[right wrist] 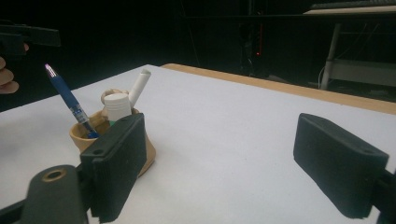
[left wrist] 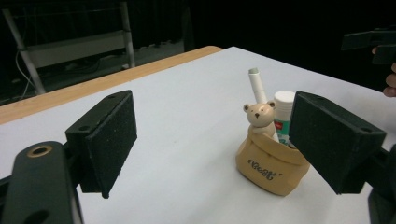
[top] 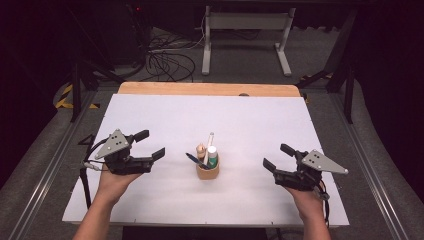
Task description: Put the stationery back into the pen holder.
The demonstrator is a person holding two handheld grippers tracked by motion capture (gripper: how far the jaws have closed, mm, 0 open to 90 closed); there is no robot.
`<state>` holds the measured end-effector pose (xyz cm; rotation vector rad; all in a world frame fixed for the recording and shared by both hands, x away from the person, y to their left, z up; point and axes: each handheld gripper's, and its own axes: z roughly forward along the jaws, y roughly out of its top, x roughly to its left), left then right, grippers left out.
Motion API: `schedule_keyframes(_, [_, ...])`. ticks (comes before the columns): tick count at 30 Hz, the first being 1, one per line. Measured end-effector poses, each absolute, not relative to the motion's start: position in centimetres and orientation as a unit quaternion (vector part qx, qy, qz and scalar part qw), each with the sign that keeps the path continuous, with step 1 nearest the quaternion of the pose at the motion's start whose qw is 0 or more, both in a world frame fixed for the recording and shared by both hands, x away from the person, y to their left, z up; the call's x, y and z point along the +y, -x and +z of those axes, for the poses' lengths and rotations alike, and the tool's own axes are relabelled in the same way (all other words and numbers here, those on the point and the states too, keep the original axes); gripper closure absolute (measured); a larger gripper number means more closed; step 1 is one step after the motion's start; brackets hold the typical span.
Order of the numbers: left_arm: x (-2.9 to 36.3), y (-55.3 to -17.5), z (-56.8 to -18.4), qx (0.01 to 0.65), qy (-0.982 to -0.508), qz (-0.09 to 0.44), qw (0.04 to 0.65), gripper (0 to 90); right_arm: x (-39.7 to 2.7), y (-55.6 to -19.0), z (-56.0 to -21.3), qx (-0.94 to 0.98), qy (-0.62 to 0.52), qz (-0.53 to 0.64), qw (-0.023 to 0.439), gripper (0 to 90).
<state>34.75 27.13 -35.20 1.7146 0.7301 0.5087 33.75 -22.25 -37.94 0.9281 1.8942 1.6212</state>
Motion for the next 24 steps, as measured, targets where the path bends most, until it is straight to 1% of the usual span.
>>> schedule_keyframes(12, [27.6,-35.1,-36.0,0.314,-0.738,0.226,0.554,15.5,-22.3,-33.8,-37.9,0.691,-0.34,0.59,0.243,17.4])
schedule_keyframes(18, [27.9,-35.3,-36.4,0.321,-0.733,0.227,0.555,15.3,-22.6,-33.7,-38.0,0.689,-0.343,0.589,0.246,16.9])
schedule_keyframes(24, [28.0,-34.8,-36.8,0.321,-0.737,0.23,0.548,15.1,-22.9,-33.8,-37.9,0.682,-0.349,0.592,0.249,15.0])
